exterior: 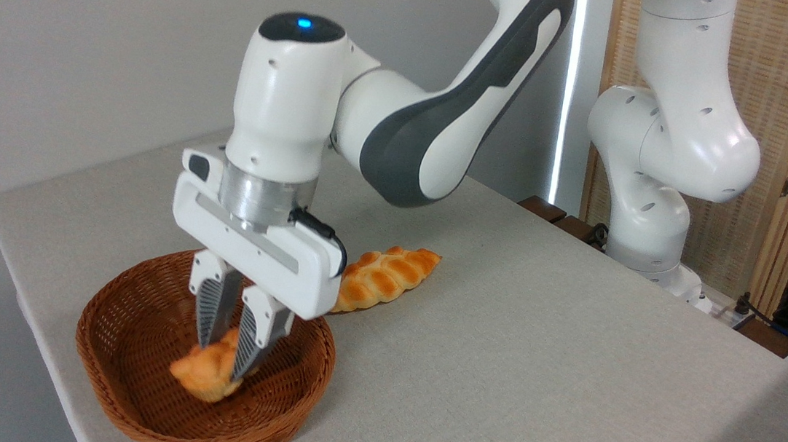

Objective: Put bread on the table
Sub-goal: 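Lift the bun out of the basket and carry it beside the braided roll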

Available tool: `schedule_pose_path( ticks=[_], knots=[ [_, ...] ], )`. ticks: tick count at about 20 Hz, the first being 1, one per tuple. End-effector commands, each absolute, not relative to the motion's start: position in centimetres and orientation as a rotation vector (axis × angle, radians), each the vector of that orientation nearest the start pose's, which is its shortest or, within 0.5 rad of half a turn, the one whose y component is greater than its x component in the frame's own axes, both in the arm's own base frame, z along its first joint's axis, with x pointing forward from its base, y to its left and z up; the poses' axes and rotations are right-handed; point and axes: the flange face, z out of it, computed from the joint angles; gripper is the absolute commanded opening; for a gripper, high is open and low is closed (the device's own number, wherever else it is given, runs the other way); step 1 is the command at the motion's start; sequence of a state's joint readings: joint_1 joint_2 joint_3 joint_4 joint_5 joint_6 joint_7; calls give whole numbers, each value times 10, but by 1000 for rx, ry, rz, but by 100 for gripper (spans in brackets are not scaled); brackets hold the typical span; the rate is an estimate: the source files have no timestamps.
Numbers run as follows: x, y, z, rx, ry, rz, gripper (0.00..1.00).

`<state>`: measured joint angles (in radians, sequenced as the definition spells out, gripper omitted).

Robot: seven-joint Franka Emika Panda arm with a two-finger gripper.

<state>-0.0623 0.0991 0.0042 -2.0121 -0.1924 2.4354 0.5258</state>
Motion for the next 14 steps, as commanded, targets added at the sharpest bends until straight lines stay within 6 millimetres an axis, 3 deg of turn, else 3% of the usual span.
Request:
schedule_pose_path(
  ticks=[1, 7, 9, 12, 14],
  knots=[
    [595, -35, 504, -3139, 692, -613, 41],
    [551, -36, 550, -3153, 843, -441, 42],
    [529, -17, 562, -3153, 933, -345, 43],
    [495, 14, 557, -3138, 1122, -220, 43],
    [475, 30, 542, -3119, 1200, -149, 44]
  ],
)
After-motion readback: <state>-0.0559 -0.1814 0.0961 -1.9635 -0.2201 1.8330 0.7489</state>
